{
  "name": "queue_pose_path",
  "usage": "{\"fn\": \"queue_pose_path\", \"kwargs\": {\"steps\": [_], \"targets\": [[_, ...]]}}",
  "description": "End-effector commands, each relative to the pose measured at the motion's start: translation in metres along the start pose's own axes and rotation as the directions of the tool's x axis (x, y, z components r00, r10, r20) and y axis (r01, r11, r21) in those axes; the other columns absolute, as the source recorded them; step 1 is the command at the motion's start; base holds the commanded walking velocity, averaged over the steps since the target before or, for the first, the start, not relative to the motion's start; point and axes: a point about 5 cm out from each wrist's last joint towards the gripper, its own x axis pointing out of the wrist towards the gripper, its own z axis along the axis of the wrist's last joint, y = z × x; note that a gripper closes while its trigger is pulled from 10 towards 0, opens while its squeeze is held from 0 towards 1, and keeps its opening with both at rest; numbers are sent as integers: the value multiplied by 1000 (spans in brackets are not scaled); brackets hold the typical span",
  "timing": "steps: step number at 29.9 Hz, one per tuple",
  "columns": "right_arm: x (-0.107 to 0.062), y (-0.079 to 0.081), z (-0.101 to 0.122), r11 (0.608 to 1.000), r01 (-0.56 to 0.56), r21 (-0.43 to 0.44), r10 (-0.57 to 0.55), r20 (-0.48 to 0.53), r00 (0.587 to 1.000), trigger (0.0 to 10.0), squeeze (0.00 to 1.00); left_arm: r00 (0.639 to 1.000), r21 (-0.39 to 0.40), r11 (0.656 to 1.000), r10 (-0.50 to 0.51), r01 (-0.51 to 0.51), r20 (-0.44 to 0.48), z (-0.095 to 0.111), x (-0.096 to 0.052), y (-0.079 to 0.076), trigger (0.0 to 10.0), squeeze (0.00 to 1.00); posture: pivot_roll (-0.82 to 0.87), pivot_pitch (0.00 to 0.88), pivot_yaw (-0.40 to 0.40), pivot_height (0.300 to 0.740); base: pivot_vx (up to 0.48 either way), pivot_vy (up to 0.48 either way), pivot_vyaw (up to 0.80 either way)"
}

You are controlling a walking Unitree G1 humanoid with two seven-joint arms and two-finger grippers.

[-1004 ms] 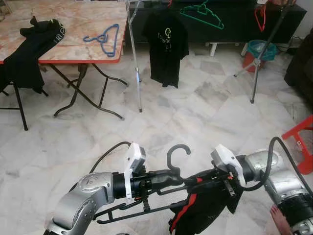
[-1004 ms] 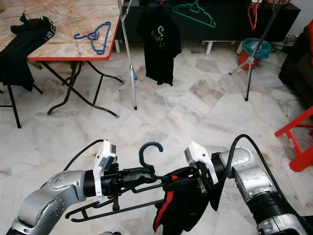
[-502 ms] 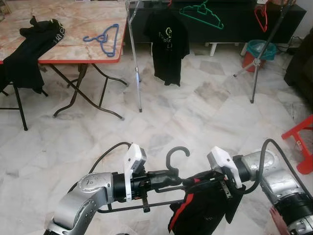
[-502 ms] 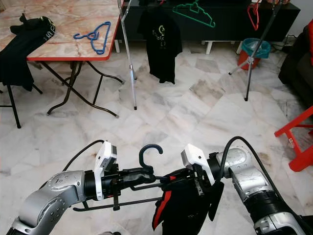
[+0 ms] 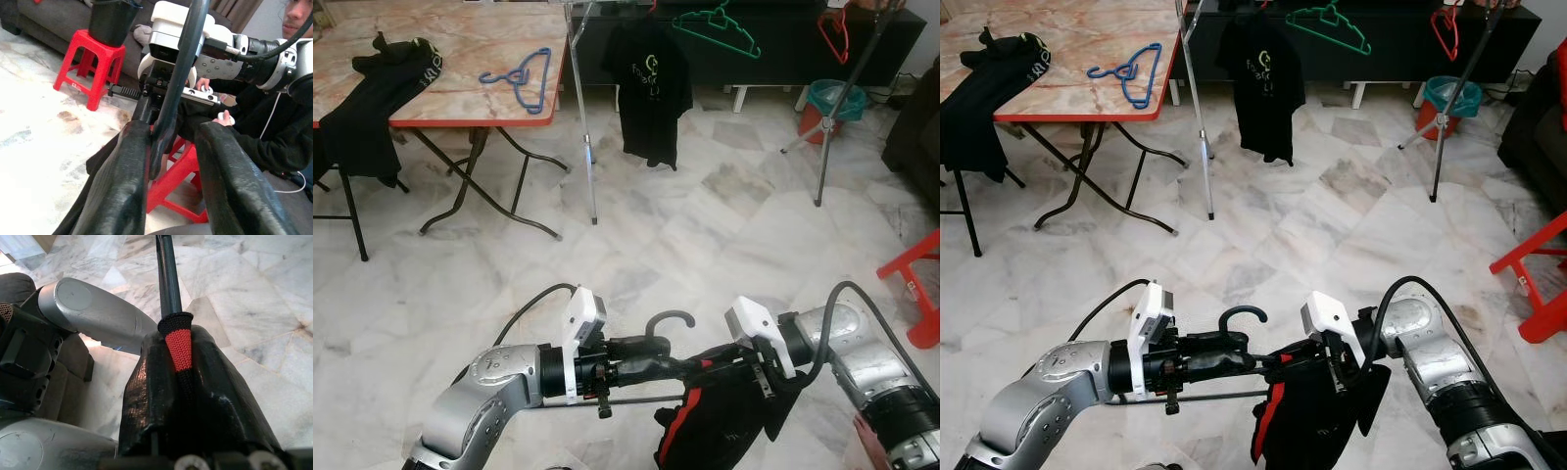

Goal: Hang hanger

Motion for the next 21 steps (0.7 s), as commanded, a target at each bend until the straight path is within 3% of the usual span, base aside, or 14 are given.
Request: {"fn": "queue_pose_path", "kwargs": {"steps": [1,3,4,5,12,14,16,18,21], "targets": [[0,-3,1,1000,17,-9,-17,-11,1000,0,0,1000,49,999,-22,22,-6,5,0,-2,10000,1000,50,119,-41,740,0,0,0],[0,-3,1,1000,20,-7,-20,-12,1000,0,0,994,104,993,73,-64,-82,-1,-7,10,10000,1000,50,120,-41,740,0,0,0],[0,-3,1,1000,20,-7,-20,-12,1000,0,0,994,104,993,73,-64,-82,-1,-7,10,10000,1000,50,120,-41,740,0,0,0],[-1,-3,0,1000,24,-7,-24,-11,1000,0,0,980,143,981,152,-133,-130,-6,-10,20,10000,1000,52,120,-42,740,0,0,0],[1,-6,1,999,53,-11,-53,3,999,0,0,926,238,934,318,-268,-202,-19,-21,38,10000,1000,51,120,-41,740,0,0,0],[1,-8,1,996,82,-19,-82,7,997,0,0,912,243,922,352,-300,-212,-24,-25,41,10000,0,52,122,-41,740,0,0,0],[0,-11,1,993,120,-13,-119,11,993,0,0,890,242,892,425,-382,-164,-22,-32,48,10000,0,51,121,-42,740,0,0,0],[0,-11,0,993,121,-14,-121,11,993,0,0,886,240,888,435,-393,-157,-22,-32,50,10000,0,51,121,-42,740,0,0,0],[-1,-11,-12,983,181,-14,-182,-44,982,0,0,888,206,885,445,-417,-115,-15,-46,50,10000,0,54,125,-43,740,0,0,0]]}}
